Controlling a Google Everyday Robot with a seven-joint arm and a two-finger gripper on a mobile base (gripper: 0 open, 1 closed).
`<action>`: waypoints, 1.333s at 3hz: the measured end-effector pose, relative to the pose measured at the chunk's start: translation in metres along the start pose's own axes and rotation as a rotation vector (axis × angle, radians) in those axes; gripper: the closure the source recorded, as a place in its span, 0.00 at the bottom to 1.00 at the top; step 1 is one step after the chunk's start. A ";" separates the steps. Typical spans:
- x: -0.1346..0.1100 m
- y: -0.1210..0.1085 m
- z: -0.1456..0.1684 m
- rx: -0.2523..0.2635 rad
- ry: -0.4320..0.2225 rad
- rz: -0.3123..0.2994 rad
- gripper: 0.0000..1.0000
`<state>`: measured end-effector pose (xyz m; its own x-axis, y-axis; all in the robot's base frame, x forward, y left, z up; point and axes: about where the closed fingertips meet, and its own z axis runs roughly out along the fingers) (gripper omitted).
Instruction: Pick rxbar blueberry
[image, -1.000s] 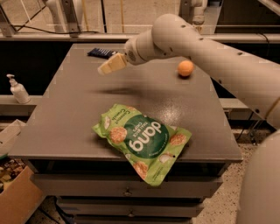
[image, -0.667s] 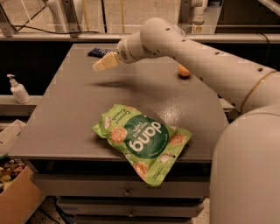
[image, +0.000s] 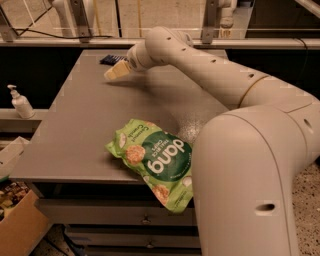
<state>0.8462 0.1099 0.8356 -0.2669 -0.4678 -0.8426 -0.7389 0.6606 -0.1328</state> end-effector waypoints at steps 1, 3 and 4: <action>0.011 -0.015 0.023 0.023 0.004 0.054 0.00; 0.009 -0.031 0.047 0.037 -0.041 0.137 0.18; 0.009 -0.031 0.047 0.037 -0.041 0.137 0.41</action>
Offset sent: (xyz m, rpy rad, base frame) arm 0.0611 0.0001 -0.0278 0.1039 0.0288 -0.1113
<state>0.8957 0.1123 0.8079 -0.3377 -0.3473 -0.8749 -0.6735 0.7384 -0.0332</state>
